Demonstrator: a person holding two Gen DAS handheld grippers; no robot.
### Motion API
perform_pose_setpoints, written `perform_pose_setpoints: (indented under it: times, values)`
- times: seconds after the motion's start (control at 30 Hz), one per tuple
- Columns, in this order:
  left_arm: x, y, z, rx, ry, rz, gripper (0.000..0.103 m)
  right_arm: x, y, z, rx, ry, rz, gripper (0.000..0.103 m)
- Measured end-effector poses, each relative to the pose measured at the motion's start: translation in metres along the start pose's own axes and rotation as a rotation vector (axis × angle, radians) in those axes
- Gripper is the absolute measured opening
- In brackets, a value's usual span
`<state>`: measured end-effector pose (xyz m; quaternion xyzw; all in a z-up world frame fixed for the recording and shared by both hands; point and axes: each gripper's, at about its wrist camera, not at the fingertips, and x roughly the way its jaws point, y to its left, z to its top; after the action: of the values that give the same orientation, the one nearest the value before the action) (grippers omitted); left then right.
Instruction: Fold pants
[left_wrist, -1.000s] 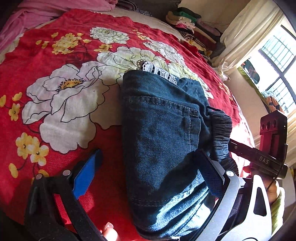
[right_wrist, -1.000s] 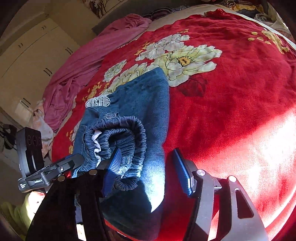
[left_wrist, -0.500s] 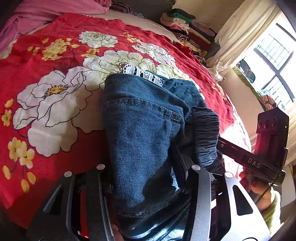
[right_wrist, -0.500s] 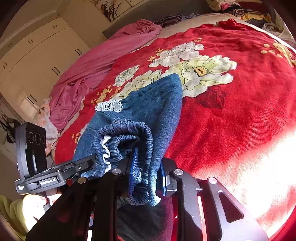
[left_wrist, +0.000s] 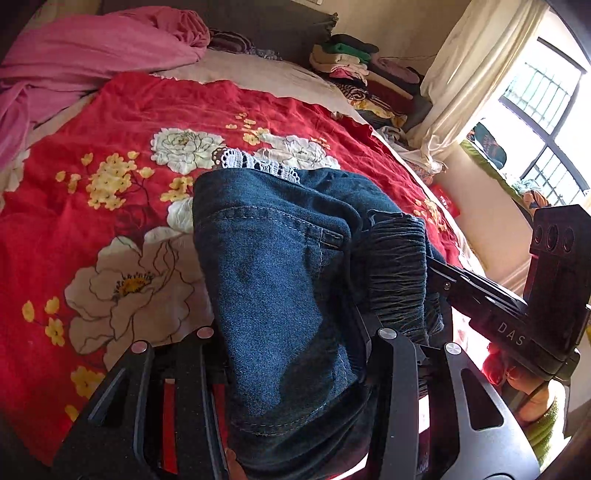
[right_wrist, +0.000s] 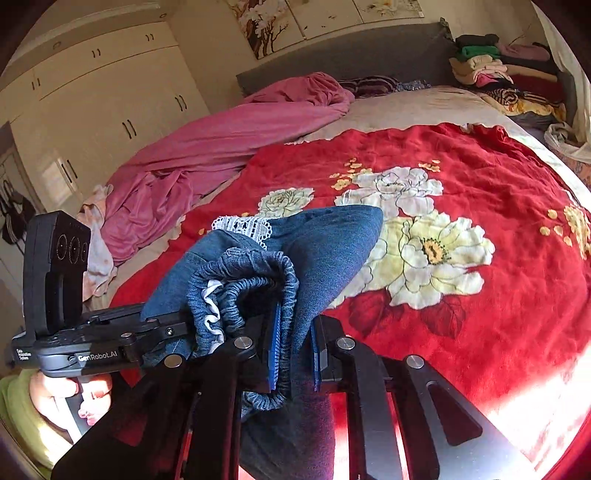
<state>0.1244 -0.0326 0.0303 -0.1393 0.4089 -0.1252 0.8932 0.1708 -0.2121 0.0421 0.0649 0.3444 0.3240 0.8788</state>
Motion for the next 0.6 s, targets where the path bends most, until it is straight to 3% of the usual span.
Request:
perform_pose_setpoints:
  times: [0.3, 0.6]
  values:
    - [0.023, 0.008, 0.062, 0.039, -0.044, 0.045, 0.035, 0.033, -0.014, 0.056, -0.041, -0.062, -0.032, 0.012]
    - [0.063, 0.025, 0.079, 0.045, -0.026, 0.055, 0.036, 0.073, -0.044, 0.058, 0.028, -0.02, -0.061, 0.012]
